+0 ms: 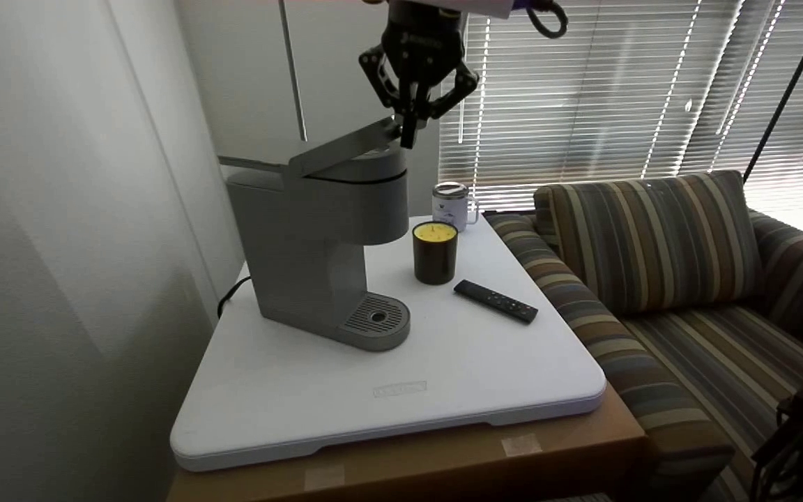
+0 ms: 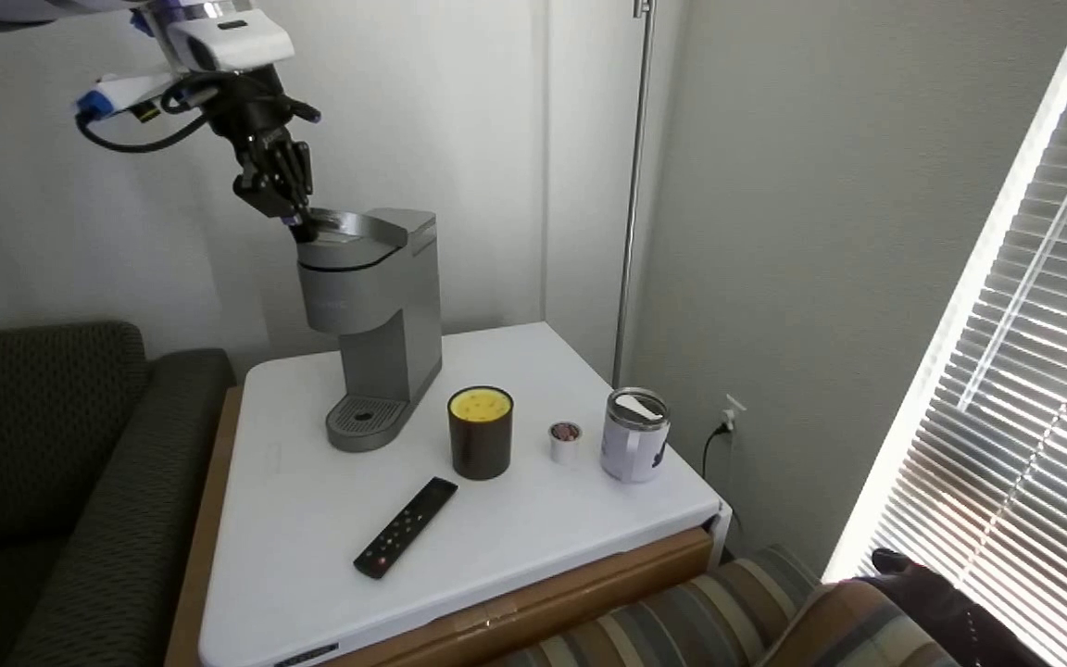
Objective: Close the lid of the coffee maker and then open it
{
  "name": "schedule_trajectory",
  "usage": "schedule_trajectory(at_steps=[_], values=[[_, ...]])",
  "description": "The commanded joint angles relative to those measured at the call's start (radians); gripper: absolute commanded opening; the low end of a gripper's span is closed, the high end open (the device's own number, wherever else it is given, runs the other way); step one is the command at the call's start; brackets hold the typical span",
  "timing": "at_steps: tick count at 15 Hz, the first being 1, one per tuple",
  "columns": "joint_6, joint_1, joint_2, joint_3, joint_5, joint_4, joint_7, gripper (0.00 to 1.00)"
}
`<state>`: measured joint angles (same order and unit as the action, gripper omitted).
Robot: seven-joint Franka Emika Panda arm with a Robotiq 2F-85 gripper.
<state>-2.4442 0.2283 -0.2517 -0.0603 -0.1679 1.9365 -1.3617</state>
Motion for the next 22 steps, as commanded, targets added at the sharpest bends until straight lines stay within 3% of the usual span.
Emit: schedule_trajectory(at_steps=[1, 22], values=[[-0.048, 0.005, 0.018, 0.006, 0.000, 0.020, -0.029, 0.00], [-0.039, 0.016, -0.003, 0.005, -0.061, -0.085, -0.032, 0.00]])
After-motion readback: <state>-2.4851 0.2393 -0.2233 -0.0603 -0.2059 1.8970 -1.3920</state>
